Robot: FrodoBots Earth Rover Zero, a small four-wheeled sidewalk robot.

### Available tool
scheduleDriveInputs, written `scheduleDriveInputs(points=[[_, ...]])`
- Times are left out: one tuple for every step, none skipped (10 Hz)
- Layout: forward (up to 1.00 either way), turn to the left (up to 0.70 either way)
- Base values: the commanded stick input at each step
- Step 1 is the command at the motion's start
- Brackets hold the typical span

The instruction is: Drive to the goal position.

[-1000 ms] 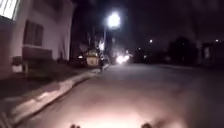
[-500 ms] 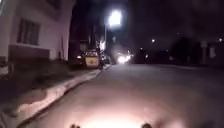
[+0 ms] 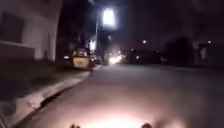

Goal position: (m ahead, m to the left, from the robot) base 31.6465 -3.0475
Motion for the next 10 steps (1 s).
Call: scheduleDriveInputs(points=[[1.00,0.00],[1.00,0.00],[1.00,0.00],[1.00,0.00],[1.00,0.00],[1.00,0.00],[1.00,0.00],[1.00,-0.19],[1.00,-0.40],[1.00,-0.39]])
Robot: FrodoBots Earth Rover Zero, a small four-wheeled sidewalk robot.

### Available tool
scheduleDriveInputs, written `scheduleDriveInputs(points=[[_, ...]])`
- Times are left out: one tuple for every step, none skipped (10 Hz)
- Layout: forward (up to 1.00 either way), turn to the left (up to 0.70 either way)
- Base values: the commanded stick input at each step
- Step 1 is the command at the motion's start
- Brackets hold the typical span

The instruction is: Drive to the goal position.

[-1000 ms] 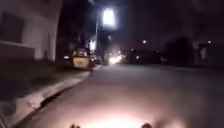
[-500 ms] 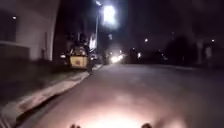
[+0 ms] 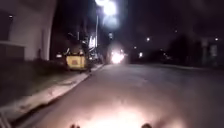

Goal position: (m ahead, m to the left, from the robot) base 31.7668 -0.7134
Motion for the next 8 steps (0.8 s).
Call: scheduleDriveInputs(points=[[1.00,-0.22],[1.00,-0.02],[1.00,0.00],[1.00,0.00],[1.00,0.00],[1.00,0.00],[1.00,0.00],[1.00,0.00]])
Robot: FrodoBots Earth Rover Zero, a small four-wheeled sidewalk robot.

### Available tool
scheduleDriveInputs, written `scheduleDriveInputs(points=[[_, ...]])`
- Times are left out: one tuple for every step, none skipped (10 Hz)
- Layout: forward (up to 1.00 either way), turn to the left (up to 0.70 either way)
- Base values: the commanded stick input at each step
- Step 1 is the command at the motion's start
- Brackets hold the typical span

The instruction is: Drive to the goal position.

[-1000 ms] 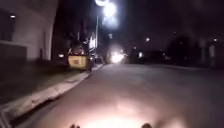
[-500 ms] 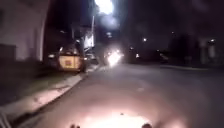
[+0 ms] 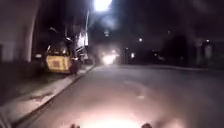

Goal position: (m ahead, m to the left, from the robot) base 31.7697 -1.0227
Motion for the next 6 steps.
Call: scheduleDriveInputs(points=[[1.00,0.00],[1.00,0.00],[1.00,0.00],[1.00,0.00],[1.00,0.00],[1.00,0.00]])
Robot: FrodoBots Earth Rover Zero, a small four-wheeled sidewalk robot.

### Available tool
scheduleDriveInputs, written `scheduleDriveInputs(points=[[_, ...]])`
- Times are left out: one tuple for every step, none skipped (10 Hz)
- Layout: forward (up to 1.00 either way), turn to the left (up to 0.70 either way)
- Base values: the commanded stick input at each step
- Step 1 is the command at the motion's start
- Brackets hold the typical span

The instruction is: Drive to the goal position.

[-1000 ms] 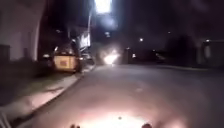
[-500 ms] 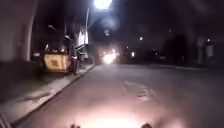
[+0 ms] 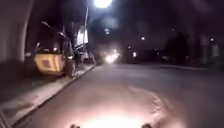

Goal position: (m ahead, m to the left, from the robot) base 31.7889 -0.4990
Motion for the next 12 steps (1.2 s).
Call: scheduleDriveInputs(points=[[1.00,-0.39],[1.00,-0.40],[1.00,-0.40],[1.00,-0.10],[1.00,0.00],[1.00,0.00],[1.00,0.00],[1.00,0.00],[1.00,0.00],[1.00,0.00],[1.00,0.00],[1.00,0.00]])
